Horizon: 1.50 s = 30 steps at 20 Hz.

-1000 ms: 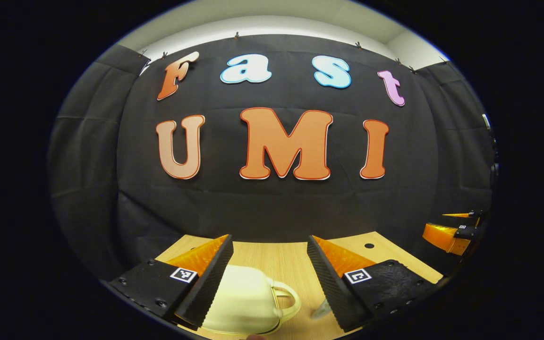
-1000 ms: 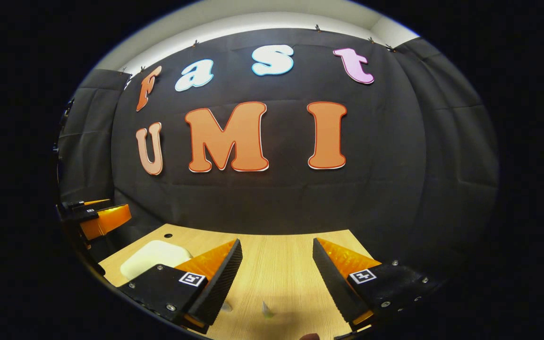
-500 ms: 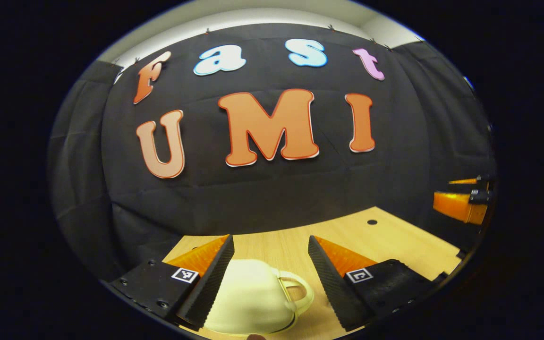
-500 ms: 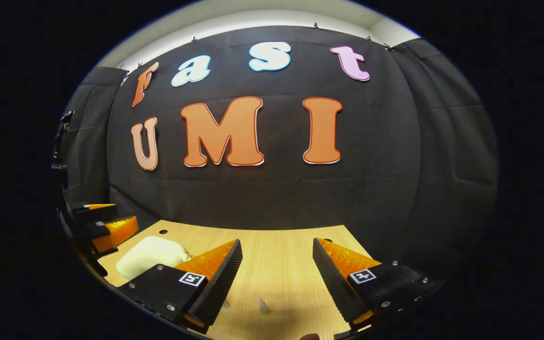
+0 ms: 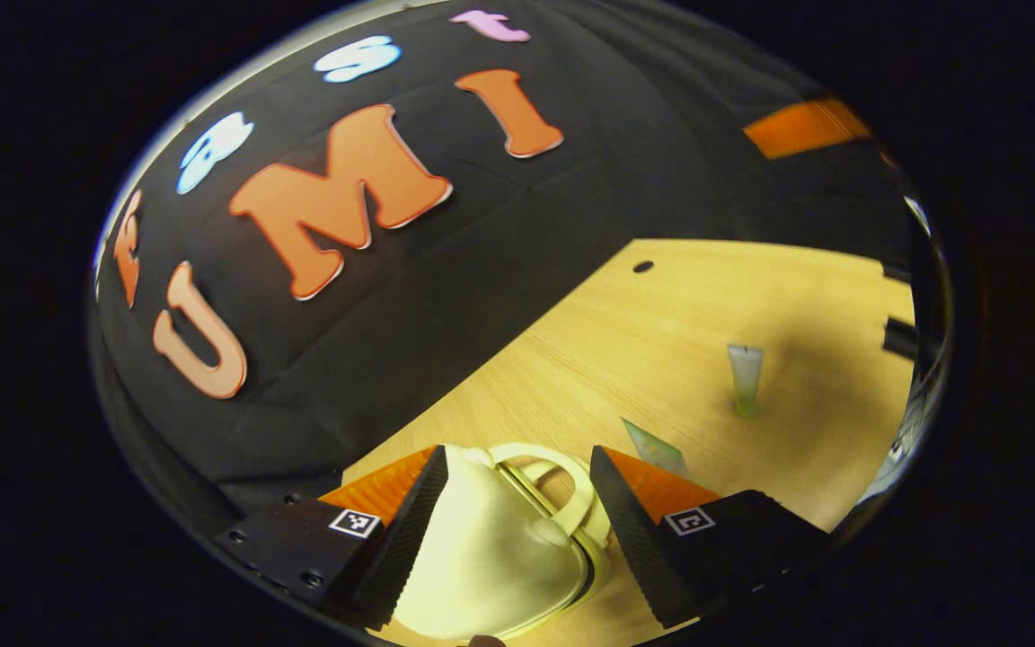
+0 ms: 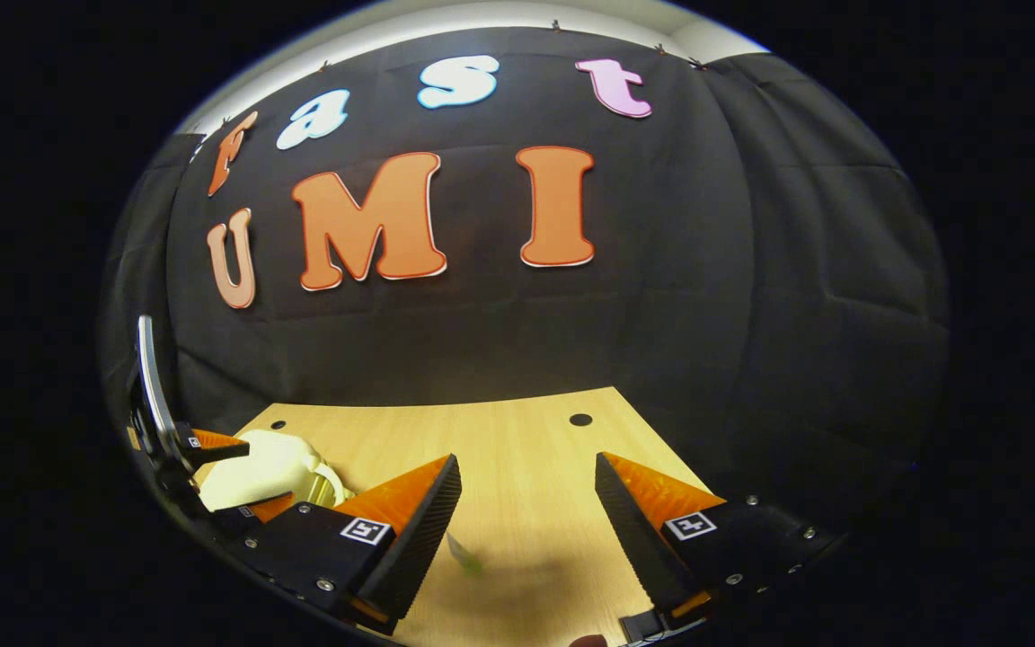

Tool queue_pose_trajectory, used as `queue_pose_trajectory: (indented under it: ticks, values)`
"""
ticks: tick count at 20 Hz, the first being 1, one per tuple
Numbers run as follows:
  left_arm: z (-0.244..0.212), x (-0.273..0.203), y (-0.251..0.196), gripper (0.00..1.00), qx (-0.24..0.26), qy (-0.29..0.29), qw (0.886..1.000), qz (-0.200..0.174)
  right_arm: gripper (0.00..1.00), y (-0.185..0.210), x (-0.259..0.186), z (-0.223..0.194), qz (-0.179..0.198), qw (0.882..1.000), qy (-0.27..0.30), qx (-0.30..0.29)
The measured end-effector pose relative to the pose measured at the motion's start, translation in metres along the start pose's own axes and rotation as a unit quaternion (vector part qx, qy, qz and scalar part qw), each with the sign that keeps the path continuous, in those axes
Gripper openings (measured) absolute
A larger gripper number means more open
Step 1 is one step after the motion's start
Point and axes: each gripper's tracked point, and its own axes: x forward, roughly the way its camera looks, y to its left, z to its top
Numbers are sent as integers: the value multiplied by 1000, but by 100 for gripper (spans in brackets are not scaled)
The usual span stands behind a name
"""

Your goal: First open the suitcase, pack the skin care products into it, and then close the suitcase.

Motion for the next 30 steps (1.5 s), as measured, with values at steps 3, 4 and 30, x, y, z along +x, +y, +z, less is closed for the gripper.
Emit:
queue_pose_trajectory:
  ticks: [3, 4, 30]
  values:
    - [-25, 14, -26, 98, 93, 48, 994, -17, 95, -30, 0, -6, -39, 999, 2, -6]
    - [-30, 21, -32, 98, 116, 61, 991, -19, 95, -37, 0, -8, -45, 999, 4, -6]
    - [-88, 73, -46, 14, 119, 189, 972, -74, 95, -35, 19, -7, -43, 998, 14, -38]
